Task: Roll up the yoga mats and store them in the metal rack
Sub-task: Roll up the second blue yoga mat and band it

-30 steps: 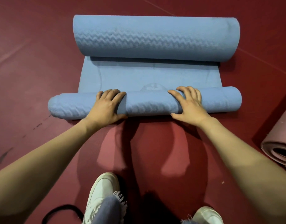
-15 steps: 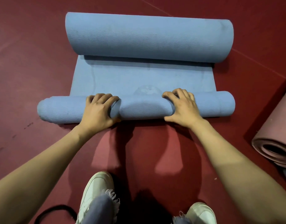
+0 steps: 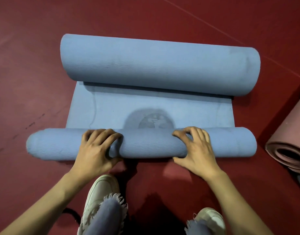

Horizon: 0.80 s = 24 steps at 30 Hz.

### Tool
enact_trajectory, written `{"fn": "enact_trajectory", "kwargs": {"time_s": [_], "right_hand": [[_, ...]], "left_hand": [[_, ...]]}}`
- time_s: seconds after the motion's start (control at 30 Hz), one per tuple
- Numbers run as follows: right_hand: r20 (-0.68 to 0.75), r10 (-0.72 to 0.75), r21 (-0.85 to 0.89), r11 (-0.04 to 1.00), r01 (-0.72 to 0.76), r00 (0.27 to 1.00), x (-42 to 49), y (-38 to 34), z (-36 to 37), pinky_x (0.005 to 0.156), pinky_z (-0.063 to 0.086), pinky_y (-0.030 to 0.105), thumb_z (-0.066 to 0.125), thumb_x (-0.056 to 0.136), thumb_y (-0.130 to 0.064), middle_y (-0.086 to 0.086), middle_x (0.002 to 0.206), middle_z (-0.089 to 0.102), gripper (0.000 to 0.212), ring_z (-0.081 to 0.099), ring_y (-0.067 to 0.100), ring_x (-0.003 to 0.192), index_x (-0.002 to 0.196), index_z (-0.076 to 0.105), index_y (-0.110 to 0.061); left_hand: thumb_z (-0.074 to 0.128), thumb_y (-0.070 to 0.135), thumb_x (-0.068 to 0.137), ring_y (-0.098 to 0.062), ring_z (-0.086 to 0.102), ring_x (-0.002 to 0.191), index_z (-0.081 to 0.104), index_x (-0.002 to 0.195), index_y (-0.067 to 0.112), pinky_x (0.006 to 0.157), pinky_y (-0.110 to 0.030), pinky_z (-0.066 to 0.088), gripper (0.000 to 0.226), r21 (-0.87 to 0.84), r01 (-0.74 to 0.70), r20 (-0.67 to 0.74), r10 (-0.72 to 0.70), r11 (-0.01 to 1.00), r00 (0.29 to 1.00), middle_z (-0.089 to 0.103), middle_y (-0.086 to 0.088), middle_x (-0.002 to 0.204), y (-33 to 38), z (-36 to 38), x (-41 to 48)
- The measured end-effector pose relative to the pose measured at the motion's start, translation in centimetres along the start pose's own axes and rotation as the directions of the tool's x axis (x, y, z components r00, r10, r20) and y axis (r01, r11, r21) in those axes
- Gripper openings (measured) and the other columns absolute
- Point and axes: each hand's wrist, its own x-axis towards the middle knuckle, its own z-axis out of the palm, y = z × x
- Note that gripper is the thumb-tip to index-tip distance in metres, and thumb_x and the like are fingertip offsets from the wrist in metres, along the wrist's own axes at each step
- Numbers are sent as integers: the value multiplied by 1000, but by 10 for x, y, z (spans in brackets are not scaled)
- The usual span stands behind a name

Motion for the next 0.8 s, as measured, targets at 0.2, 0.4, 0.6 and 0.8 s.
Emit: {"fn": "enact_trajectory", "kwargs": {"time_s": [0.2,0.4,0.6,0.8], "right_hand": [[42,13,0,1000,-13,999,5,2,0,105,26,38,65,52,-50,0,113,50,72,46,23,108,119,52,-28],[33,41,53,998,-43,999,6,0,5,115,4,49,60,57,-49,5,126,46,66,37,21,126,119,44,-28],[-29,79,18,997,-78,996,0,-1,9,114,13,55,58,63,-50,6,124,34,71,34,27,123,130,44,-34],[-23,86,8,996,-86,996,5,9,3,116,5,48,51,71,-55,4,132,48,74,35,20,129,134,40,-19]], "left_hand": [[66,59,60,-25,57,101,58,112,15,88,-41,39,69,-26,76,71,-74,997,995,65,-3,111,0,-4,6],[62,62,55,-18,51,103,53,111,19,93,-37,32,71,-80,121,97,-113,989,989,64,-1,110,-3,-6,15],[61,66,52,-17,52,113,57,114,22,103,-39,29,76,-149,210,142,-189,966,972,61,-3,123,-7,-8,20],[56,70,56,-27,43,92,64,118,24,81,-44,41,77,-65,256,114,-247,965,962,45,-5,101,-4,-16,28]]}}
